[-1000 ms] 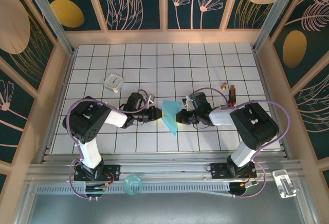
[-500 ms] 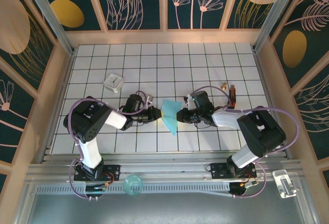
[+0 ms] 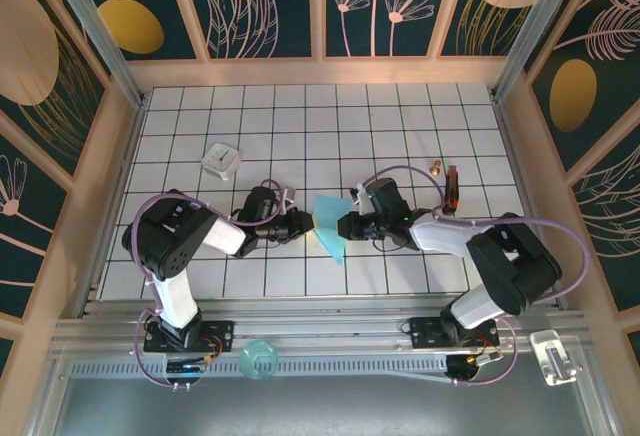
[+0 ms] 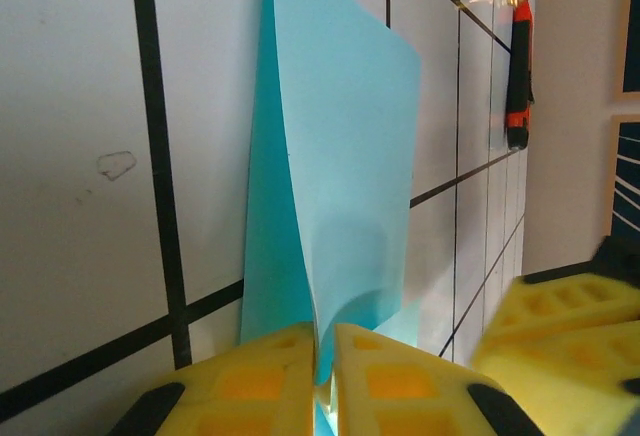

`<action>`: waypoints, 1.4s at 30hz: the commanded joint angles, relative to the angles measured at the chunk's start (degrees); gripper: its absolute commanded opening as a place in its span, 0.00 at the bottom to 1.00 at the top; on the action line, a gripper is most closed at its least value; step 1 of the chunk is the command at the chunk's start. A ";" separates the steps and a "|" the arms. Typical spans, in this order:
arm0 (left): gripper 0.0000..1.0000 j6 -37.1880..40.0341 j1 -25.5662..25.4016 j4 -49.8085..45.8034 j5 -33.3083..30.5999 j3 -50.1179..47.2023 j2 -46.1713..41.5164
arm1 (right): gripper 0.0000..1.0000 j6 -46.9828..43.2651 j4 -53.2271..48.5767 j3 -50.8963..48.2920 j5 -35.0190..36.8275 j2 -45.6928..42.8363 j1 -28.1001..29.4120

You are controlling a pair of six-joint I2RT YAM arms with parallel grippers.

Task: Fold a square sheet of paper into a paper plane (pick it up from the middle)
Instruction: Fourth fold the wing at the center of the table.

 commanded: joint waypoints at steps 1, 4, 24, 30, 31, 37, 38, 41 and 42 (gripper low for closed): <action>0.16 -0.60 -0.26 1.60 0.48 -0.86 -0.56 | 0.08 0.74 2.48 1.80 0.54 3.39 0.35; 0.20 1.37 -0.30 1.60 1.39 -0.77 -0.65 | 0.05 0.12 1.76 1.65 1.53 5.39 -0.06; 0.23 13.21 -0.26 2.30 3.84 2.65 3.40 | 0.03 -3.79 -0.33 1.25 1.24 7.95 -1.68; 0.16 11.02 -0.29 2.48 2.30 2.83 2.98 | 0.03 -4.30 -0.77 1.54 1.59 7.92 -1.68; 0.16 10.30 -0.28 2.44 2.02 2.81 2.91 | 0.04 -4.32 -0.82 1.52 1.63 7.83 -1.66; 0.10 4.97 -0.25 3.97 0.28 0.82 2.02 | 0.08 -4.85 -1.62 2.19 1.94 6.23 -1.79; 0.09 4.37 -0.26 3.98 0.10 0.63 1.84 | 0.09 -4.87 -1.89 2.40 1.94 5.78 -1.84; 0.07 2.31 -0.33 3.94 -0.33 0.10 1.06 | 0.12 -5.33 -2.54 3.07 1.64 3.96 -1.83; 0.06 1.61 -0.44 3.65 -0.71 -0.07 0.64 | 0.13 -5.42 -2.70 3.12 1.55 3.14 -1.82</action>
